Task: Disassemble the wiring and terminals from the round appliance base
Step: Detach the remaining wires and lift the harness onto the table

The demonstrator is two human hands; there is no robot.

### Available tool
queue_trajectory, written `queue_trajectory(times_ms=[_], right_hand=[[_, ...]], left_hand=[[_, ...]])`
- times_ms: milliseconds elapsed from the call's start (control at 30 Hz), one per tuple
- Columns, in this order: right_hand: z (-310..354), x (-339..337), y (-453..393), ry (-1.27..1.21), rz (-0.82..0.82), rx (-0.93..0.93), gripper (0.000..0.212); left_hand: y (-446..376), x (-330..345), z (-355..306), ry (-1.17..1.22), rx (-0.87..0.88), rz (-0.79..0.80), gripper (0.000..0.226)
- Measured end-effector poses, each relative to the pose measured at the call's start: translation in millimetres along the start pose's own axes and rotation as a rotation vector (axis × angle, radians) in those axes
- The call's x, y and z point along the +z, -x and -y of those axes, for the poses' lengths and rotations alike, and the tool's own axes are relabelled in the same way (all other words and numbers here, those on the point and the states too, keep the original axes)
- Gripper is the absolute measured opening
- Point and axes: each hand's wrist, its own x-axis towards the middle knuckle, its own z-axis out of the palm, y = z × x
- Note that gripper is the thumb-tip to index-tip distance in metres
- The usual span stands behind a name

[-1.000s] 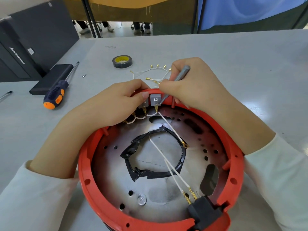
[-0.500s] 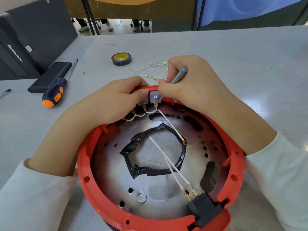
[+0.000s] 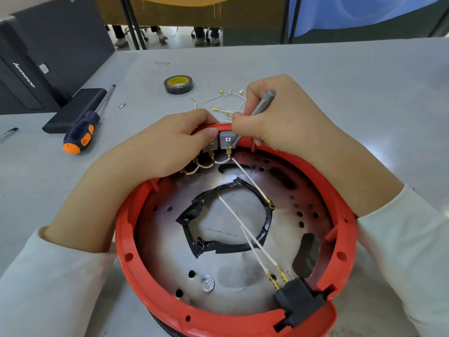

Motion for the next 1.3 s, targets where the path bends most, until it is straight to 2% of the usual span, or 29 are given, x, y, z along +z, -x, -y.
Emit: queue_trajectory(times_ms=[267,767,1100,1300], right_hand=[[9,-4,-10,0.038,0.086,0.111,0.024],[-1,-4,-21,-0.030,0.114,0.120,0.027],[-8,3,-11,-0.017,-0.083,-0.011,0.027],[-6,2,-8,-0.001,-0.073,-0.011,0.026]], left_hand=[[-1,0,-1,-0.047,0.003,-0.004,0.019],[0,-2,0,-0.089,0.033,0.002,0.021],[0,-1,1,0.000,0.024,0.011,0.020],[-2,-2,2,0.029,0.036,0.022,0.019]])
